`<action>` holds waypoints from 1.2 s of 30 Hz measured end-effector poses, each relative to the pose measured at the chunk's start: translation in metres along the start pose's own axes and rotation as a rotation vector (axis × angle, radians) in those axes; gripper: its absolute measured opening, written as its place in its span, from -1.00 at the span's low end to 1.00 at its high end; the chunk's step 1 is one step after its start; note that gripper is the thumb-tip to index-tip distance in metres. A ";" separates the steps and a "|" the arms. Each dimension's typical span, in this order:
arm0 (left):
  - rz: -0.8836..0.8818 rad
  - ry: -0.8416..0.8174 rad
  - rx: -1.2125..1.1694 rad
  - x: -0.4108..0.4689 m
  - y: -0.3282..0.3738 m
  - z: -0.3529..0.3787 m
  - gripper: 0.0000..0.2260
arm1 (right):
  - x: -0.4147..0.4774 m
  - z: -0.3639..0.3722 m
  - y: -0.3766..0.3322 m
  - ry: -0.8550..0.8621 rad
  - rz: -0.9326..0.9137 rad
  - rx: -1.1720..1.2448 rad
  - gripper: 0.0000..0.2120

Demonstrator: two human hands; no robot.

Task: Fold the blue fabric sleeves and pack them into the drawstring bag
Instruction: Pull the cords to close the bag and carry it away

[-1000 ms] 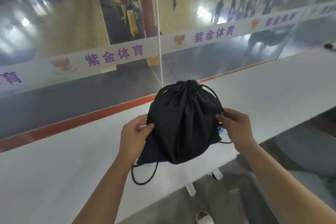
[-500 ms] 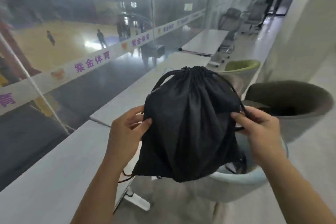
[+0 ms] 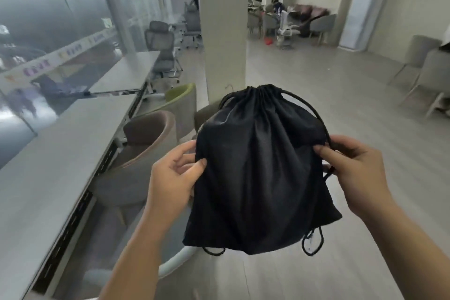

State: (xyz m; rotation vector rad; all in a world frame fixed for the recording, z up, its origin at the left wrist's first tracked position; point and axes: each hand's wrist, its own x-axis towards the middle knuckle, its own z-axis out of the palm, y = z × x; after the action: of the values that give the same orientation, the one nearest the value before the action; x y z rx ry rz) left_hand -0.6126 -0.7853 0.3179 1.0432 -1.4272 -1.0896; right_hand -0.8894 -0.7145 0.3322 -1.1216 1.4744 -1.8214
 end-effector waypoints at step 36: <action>-0.104 -0.358 0.018 0.644 -0.174 0.533 -0.64 | 0.683 -0.189 0.260 0.444 0.208 -0.050 -0.83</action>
State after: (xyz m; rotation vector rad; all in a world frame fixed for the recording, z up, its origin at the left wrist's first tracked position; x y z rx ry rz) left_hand -1.2036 -1.3974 0.2427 0.9772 -1.6807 -1.3935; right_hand -1.4230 -1.2422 0.2543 -0.5739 1.8139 -1.9716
